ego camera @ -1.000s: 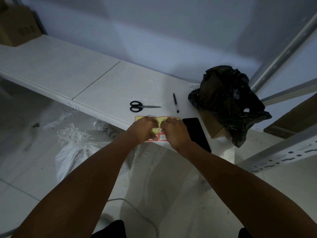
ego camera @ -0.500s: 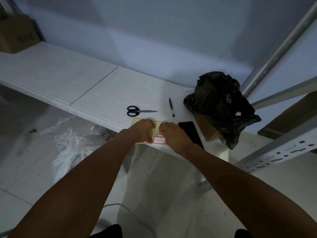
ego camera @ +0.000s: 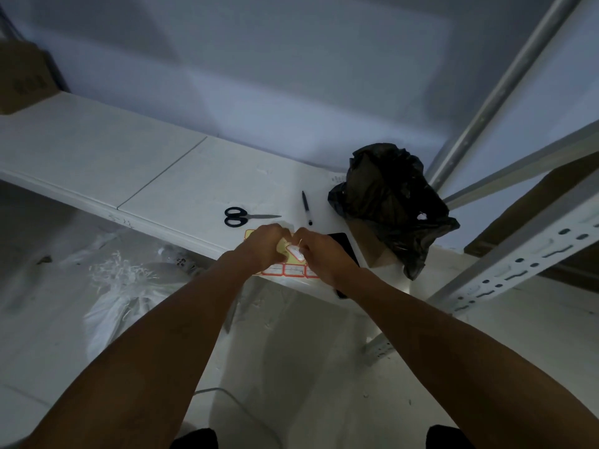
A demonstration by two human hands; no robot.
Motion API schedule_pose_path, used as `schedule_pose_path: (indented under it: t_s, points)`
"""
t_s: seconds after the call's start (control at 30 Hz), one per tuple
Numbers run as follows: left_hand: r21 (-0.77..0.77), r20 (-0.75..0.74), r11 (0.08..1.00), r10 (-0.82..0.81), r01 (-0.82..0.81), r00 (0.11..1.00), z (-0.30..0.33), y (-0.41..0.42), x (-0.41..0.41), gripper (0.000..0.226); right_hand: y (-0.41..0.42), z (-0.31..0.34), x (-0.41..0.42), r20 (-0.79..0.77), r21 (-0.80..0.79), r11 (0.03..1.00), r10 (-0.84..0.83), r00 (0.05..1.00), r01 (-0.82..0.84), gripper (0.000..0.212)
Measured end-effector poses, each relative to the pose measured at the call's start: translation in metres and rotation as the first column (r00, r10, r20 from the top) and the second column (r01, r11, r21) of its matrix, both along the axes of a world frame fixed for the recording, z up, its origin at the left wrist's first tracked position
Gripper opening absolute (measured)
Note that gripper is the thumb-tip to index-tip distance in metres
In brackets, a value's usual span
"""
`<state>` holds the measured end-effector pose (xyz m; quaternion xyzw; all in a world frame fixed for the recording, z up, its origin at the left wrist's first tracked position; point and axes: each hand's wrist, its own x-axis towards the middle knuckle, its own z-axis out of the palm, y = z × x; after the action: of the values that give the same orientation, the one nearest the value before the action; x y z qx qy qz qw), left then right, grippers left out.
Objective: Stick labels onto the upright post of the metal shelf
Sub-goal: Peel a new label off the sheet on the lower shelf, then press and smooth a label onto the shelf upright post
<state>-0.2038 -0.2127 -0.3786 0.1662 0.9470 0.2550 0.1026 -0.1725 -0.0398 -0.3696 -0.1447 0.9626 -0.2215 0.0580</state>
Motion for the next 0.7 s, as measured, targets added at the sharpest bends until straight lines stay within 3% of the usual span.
schedule_pose_path:
  t_s: [0.23,0.4,0.57,0.7]
  points:
    - [0.255,-0.042,0.967,0.014,-0.003,0.999,0.028,0.012,0.014,0.015,0.006,0.026,0.017,-0.029,-0.111,0.991,-0.085,0.996,0.081,0.028]
    - [0.313,-0.084,0.950,0.017,0.010,0.996,0.066,0.022,0.030,0.011,0.022,0.069,0.034,-0.077,-0.089,0.994,-0.069,0.995,0.062,0.021]
    - [0.322,-0.195,0.945,0.013,0.051,0.981,0.111,0.035,0.047,0.009,0.040,0.116,0.058,-0.127,-0.238,0.971,-0.063,0.990,0.031,0.014]
    - [0.361,-0.241,0.930,0.018,0.072,0.970,0.160,0.046,0.063,0.007,0.057,0.155,0.076,-0.151,-0.299,0.947,-0.165,0.975,0.115,0.020]
